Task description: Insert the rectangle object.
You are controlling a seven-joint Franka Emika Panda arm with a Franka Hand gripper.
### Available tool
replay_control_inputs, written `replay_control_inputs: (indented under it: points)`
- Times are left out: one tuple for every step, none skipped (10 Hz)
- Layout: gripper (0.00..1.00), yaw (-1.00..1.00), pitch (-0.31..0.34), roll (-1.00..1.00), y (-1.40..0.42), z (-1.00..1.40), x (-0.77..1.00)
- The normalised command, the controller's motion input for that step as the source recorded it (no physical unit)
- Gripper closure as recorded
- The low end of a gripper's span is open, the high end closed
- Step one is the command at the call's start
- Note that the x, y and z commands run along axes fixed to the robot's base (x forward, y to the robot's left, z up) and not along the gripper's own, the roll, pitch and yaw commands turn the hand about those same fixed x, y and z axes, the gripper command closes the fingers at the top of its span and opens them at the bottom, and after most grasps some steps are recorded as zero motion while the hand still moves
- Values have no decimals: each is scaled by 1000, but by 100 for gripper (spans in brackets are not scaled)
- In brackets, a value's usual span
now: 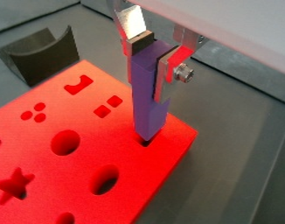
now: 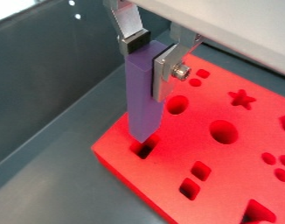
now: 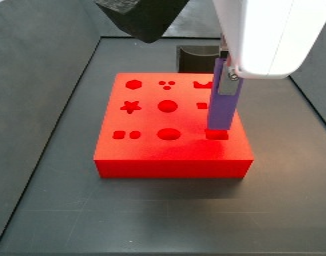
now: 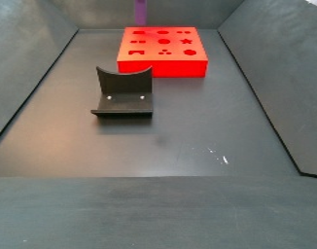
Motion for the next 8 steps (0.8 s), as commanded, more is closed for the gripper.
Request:
replay_control_inputs:
  points:
    - [100,-254,316,243,-80,0,351]
    - [100,-214,291,206,-117,0,431]
    - [100,-143,290,61,-114,97,437]
    - [100,100,147,-14,-63,9,169]
    - [100,66,149,21,0,0,143]
    - [100,0,179,81,0,-34,183]
    - [100,29,213,19,11,-34,137]
    - [100,189,166,4,20,0,83]
